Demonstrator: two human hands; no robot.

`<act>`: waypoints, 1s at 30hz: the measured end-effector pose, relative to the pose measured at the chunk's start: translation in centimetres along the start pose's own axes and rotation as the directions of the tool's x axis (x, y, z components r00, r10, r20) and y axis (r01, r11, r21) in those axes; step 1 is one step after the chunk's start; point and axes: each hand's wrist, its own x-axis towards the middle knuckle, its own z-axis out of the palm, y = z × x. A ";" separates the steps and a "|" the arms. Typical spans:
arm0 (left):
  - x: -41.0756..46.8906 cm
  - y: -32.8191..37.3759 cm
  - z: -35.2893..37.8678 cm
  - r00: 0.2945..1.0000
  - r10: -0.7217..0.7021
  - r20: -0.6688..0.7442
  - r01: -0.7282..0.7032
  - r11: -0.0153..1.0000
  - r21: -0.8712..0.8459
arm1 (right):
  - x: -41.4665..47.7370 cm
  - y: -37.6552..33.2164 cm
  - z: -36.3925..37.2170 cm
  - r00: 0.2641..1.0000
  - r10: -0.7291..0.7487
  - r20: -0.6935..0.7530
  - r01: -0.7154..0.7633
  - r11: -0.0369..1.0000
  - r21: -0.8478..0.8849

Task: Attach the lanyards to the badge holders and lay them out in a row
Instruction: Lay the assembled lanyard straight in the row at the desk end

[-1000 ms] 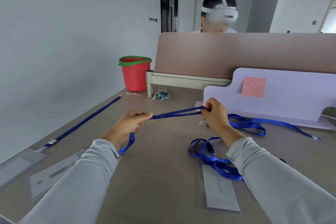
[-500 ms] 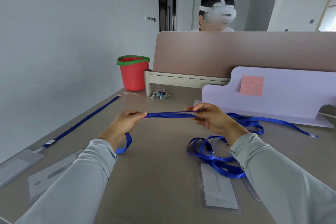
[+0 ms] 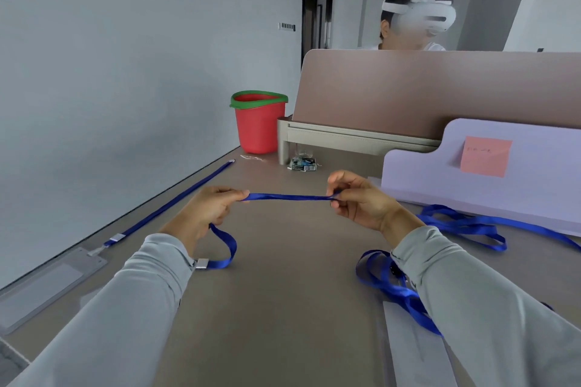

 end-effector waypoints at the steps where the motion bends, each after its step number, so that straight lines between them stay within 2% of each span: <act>1: 0.3 -0.2 -0.7 0.999 -0.025 -0.026 0.025 1.000 -0.004 | 0.9 0.4 0.5 1.000 0.004 0.018 -0.005 0.999 0.042; 5: 1.5 -1.1 -3.2 0.989 -0.106 -0.103 0.104 0.994 -0.023 | 4.4 1.6 2.6 0.998 0.053 0.031 -0.059 0.970 0.234; 7: 2.1 -1.6 -4.2 0.980 -0.137 -0.141 0.133 0.991 -0.035 | 6.1 2.1 3.5 0.997 0.079 -0.008 -0.075 0.964 0.254; 9: 2.7 -2.2 -5.1 0.974 -0.145 -0.172 0.145 0.989 -0.015 | 8.0 2.8 4.2 0.987 0.094 -0.133 -0.081 0.992 0.098; 11: 3.2 -2.8 -5.6 0.973 -0.134 -0.190 0.145 0.989 0.041 | 10.1 3.8 4.6 0.952 0.039 -0.303 -0.097 0.979 -0.180; 13: 3.8 -3.2 -5.6 0.974 -0.121 -0.190 0.143 0.985 0.102 | 12.2 4.7 4.6 0.911 -0.038 -0.410 -0.145 0.902 -0.408; 15: 4.4 -3.5 -5.5 0.980 -0.111 -0.166 0.135 0.981 0.138 | 14.2 5.3 4.6 0.894 -0.096 -0.437 -0.185 0.809 -0.558; 19: 5.6 -4.1 -5.5 0.985 -0.134 -0.111 0.151 0.975 0.165 | 17.5 6.7 4.3 0.884 -0.209 -0.419 -0.158 0.709 -0.687; 25: 7.3 -4.7 -5.2 0.974 -0.175 -0.145 0.200 0.964 0.178 | 20.4 9.2 3.8 0.869 -0.241 -0.432 -0.204 0.621 -0.757; 28: 8.1 -4.8 -4.5 0.969 -0.164 -0.185 0.200 0.961 0.191 | 20.0 9.7 5.0 0.904 -0.330 -0.274 -0.106 0.446 -0.889; 30: 8.5 -5.0 -4.2 0.967 -0.141 -0.212 0.195 0.945 0.262 | 19.6 9.8 6.1 0.932 -0.331 -0.150 -0.024 0.357 -0.934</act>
